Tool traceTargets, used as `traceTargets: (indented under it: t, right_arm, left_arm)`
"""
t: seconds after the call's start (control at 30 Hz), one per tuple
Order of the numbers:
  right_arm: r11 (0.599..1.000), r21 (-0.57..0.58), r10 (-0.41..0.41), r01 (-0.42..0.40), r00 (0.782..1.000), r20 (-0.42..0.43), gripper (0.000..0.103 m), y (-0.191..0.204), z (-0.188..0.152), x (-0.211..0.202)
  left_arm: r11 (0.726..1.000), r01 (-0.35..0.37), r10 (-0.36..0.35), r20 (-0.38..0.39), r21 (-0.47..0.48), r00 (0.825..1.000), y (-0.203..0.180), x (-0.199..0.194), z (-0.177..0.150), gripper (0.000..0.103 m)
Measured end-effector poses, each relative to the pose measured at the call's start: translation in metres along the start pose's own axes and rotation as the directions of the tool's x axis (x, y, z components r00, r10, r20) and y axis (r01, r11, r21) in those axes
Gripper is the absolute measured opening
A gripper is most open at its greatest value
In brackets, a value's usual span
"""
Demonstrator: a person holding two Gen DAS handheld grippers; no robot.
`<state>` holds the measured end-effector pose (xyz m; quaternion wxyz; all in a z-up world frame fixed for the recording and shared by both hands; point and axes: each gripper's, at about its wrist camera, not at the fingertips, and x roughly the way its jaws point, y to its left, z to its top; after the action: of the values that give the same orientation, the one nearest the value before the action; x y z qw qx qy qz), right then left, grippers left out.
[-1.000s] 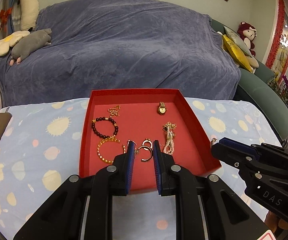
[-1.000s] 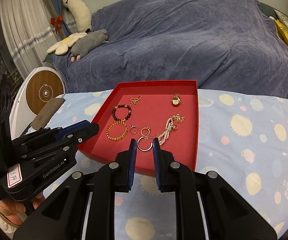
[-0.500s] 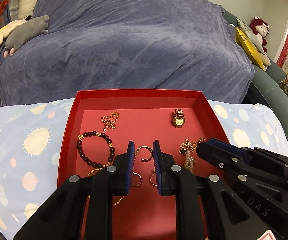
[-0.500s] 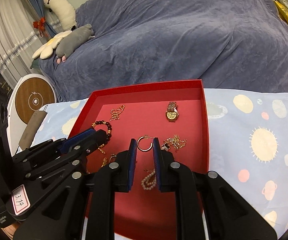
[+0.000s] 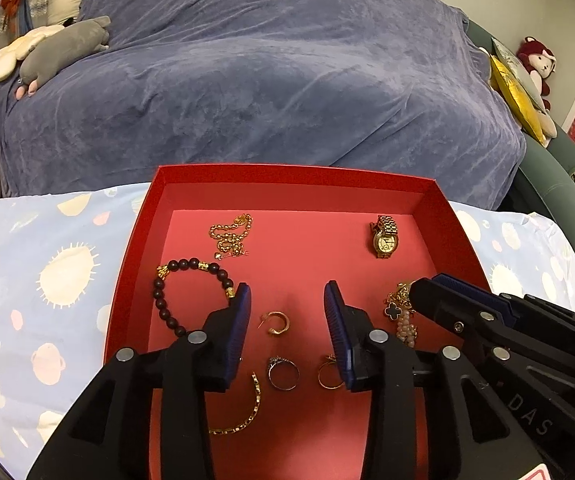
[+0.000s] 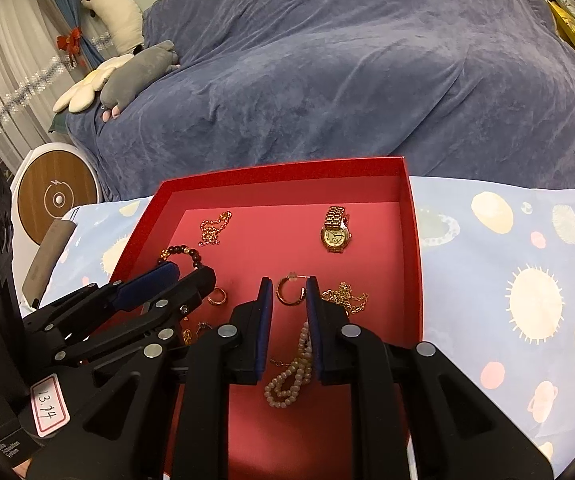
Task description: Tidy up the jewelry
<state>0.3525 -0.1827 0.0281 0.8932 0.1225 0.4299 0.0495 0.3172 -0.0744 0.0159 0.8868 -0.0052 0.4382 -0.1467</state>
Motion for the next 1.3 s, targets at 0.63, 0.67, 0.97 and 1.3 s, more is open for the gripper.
traceTargets:
  t: [0.63, 0.67, 0.97, 1.3]
  right_arm:
    - [0.998, -0.059, -0.007, 0.011, 0.998, 0.065, 0.031, 0.035, -0.03, -0.082]
    - [0.998, -0.061, -0.006, 0.011, 0.998, 0.069, 0.031, 0.036, -0.032, -0.087]
    - [0.997, -0.071, 0.005, 0.002, 0.996, 0.091, 0.032, 0.046, -0.06, -0.124]
    - [0.998, -0.06, 0.003, 0.003, 0.995, 0.102, 0.04, 0.045, -0.096, -0.145]
  left_arm:
    - [0.997, -0.051, 0.048, 0.069, 0.05, 0.997, -0.007, -0.082, -0.029, 0.039]
    - [0.997, -0.052, 0.048, 0.07, 0.054, 0.996, -0.008, -0.087, -0.032, 0.039]
    - [0.994, -0.068, 0.058, 0.107, 0.091, 0.993, -0.016, -0.127, -0.057, 0.039]
    - [0.99, -0.082, 0.068, 0.122, 0.113, 0.99, -0.021, -0.149, -0.089, 0.045]
